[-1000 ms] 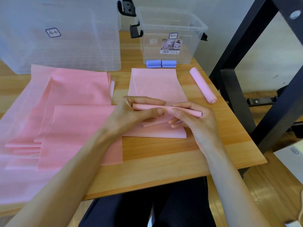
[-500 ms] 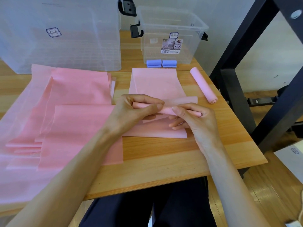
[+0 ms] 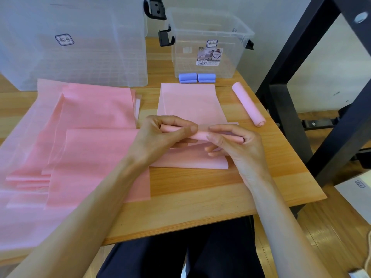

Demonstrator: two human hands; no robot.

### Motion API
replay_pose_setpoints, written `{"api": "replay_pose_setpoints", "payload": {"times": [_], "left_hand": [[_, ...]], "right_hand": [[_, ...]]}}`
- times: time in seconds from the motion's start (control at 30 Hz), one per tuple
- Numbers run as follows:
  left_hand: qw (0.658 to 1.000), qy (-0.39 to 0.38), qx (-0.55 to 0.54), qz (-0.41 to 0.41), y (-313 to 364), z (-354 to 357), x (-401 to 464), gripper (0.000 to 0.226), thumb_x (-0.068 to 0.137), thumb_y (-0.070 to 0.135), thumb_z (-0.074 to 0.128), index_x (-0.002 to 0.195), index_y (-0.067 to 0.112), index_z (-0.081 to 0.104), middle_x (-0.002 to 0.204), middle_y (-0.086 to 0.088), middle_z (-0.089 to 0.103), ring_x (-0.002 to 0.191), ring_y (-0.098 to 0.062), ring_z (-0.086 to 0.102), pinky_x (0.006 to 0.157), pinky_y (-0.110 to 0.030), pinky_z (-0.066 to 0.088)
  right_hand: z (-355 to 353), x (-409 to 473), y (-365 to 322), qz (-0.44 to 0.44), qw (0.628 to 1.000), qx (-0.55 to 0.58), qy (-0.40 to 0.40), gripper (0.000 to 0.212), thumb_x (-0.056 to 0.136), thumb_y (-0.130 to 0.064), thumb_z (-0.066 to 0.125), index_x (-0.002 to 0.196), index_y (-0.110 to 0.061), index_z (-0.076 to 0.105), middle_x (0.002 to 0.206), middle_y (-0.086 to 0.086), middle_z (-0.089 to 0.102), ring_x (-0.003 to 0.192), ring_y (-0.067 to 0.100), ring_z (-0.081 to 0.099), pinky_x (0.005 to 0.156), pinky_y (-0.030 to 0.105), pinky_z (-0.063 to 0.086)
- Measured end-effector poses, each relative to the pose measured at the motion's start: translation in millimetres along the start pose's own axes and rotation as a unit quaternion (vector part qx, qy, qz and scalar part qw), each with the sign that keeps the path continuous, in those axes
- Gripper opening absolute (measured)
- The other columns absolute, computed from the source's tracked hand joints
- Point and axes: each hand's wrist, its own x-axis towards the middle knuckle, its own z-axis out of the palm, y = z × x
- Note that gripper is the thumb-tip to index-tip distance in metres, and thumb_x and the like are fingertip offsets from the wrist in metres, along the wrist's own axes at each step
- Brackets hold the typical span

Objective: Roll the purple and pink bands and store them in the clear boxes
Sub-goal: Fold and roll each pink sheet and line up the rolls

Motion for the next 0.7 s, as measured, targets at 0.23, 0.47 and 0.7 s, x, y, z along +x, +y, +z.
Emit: {"api": "replay_pose_setpoints", "payload": {"times": [0.23, 0.47, 0.7], "left_hand": [[0.999, -0.017, 0.034, 0.014, 1.2, 0.1, -0.9, 0.010, 0.082, 0.014, 0.075, 0.091, 0.017, 0.078, 0.087, -0.001, 0.078, 0.080, -0.009, 0.072, 0.073, -0.017, 0.056], [1.000, 0.000, 0.006, -0.012, 1.5, 0.0, -0.2, 0.009, 0.087, 0.015, 0.071, 0.094, 0.012, 0.076, 0.083, -0.004, 0.078, 0.078, -0.013, 0.075, 0.071, -0.018, 0.057], [0.999, 0.002, 0.034, 0.006, -0.9, -2.0, 0.6, 0.008, 0.081, 0.017, 0.077, 0.089, 0.018, 0.078, 0.082, -0.003, 0.077, 0.074, -0.009, 0.070, 0.073, -0.018, 0.056]], "right_hand": [[-1.3, 0.5, 1.8, 0.003, 1.000, -0.001, 0.021, 0.020, 0.079, -0.023, 0.075, 0.091, -0.007, 0.076, 0.080, 0.009, 0.076, 0.060, 0.026, 0.072, 0.056, 0.029, 0.059], [-1.2, -0.4, 0.8, -0.004, 1.000, 0.000, -0.006, 0.018, 0.080, -0.010, 0.076, 0.097, -0.006, 0.075, 0.083, 0.008, 0.077, 0.063, 0.024, 0.073, 0.059, 0.027, 0.060], [-0.5, 0.0, 1.1, 0.007, 1.000, -0.001, -0.002, 0.017, 0.079, -0.021, 0.075, 0.092, -0.010, 0.075, 0.081, 0.008, 0.076, 0.062, 0.025, 0.072, 0.059, 0.029, 0.060]]}}
